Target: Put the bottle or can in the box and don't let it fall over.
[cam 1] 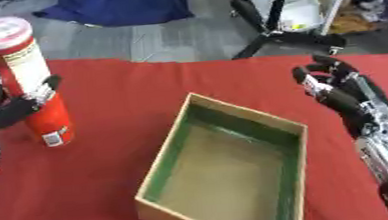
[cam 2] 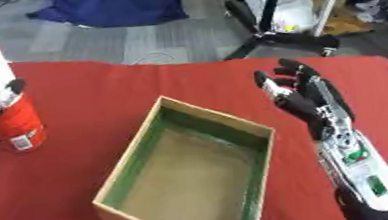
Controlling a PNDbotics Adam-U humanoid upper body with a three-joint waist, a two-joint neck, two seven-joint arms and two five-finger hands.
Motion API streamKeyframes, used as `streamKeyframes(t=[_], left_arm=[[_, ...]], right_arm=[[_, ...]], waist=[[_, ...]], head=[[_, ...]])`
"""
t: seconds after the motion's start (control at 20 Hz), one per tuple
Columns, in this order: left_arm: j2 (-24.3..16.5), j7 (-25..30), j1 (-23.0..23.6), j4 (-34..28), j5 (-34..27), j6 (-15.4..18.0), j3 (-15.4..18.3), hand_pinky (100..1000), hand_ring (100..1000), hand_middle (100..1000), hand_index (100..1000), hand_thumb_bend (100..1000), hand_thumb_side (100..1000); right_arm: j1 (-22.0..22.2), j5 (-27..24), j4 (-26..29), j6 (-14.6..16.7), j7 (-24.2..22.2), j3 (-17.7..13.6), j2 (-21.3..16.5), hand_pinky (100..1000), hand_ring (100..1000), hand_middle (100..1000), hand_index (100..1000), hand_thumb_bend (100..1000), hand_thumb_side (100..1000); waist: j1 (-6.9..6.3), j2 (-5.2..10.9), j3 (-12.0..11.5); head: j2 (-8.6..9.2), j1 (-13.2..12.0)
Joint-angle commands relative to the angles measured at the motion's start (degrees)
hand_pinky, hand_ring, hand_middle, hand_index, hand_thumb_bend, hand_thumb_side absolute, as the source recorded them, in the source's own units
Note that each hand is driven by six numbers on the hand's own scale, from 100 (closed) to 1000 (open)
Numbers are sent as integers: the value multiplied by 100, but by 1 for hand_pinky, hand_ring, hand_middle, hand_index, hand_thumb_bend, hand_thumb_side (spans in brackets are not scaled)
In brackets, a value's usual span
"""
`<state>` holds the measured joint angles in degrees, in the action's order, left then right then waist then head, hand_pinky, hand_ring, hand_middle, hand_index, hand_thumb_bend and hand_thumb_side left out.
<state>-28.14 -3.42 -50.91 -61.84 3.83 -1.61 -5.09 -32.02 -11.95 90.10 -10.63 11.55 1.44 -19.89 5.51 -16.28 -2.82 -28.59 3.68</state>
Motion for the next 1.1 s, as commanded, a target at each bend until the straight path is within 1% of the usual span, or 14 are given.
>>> streamKeyframes(t=[0.05,0.3,0.45,0.75,0.95,1.1], left_arm=[[-96,95,-110,-84,-113,12,20,821,784,464,465,100,375],[-132,232,-99,-150,-260,24,2,813,763,437,433,100,365],[-155,270,-93,-253,-352,7,-9,803,740,399,395,100,362],[-206,342,-74,-516,-548,-99,-85,801,738,394,392,100,354],[-255,500,-92,-858,-603,-166,-195,802,740,397,394,100,344],[-280,596,-116,-1257,-618,-243,-326,803,739,398,396,100,330]], right_arm=[[-53,-55,56,-13,-3,-47,-71,741,827,786,867,420,336],[-32,-52,48,-8,4,-59,-66,742,827,786,867,416,338],[-11,-53,40,-8,9,-63,-60,742,828,786,867,410,341],[18,-45,29,-2,14,-72,-47,742,828,786,867,404,343],[41,-44,27,1,22,-82,-54,743,828,786,867,401,345],[56,-40,20,-1,23,-80,-51,743,828,786,867,398,346]], waist=[[-39,105,8],[-56,138,5],[-71,165,-3],[-96,229,-16],[-116,283,-28],[-132,320,-42]], head=[[36,18],[-25,38],[-73,51],[-169,68],[-242,111],[-295,125]])
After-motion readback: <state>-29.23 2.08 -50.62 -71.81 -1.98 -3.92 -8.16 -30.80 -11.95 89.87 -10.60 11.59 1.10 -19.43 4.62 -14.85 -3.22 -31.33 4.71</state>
